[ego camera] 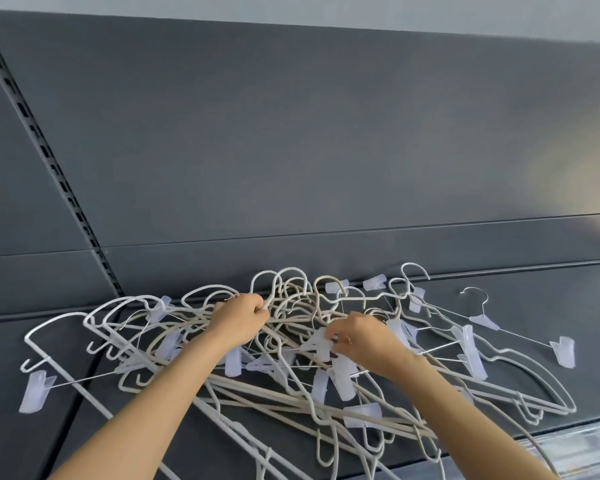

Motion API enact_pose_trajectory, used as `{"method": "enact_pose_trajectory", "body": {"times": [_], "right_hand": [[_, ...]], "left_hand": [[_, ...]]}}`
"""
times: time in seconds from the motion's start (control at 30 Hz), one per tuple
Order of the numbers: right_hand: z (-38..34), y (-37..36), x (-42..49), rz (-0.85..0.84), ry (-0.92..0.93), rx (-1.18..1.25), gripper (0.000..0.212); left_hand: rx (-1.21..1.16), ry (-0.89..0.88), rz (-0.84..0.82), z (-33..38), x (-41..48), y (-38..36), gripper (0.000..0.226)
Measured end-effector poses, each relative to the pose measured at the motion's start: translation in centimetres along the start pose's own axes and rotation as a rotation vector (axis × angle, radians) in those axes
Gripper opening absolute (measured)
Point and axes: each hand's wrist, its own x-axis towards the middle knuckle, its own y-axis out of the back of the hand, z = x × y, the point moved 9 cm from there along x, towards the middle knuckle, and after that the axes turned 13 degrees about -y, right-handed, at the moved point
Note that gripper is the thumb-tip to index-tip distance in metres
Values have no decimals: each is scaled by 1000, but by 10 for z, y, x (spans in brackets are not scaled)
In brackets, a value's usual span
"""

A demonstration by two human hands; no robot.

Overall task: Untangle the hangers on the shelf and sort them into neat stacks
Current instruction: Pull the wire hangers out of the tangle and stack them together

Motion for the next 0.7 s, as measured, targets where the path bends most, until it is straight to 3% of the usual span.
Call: {"method": "enact_pose_trajectory", "body": {"times": [0.23, 0.5, 0.6, 0.7], "right_hand": [[54, 70, -17, 335, 1, 179, 13], [58, 69, -36, 456, 33, 207, 17], [38, 58, -36, 424, 103, 152, 12], [38, 54, -28, 446, 58, 163, 8]], "left_hand": [[-82, 5, 42, 5, 2, 13, 27], [41, -19, 3, 44, 6, 13, 35], [55, -43, -21, 47, 8, 10, 35], [48, -70, -5, 47, 8, 14, 35]]}}
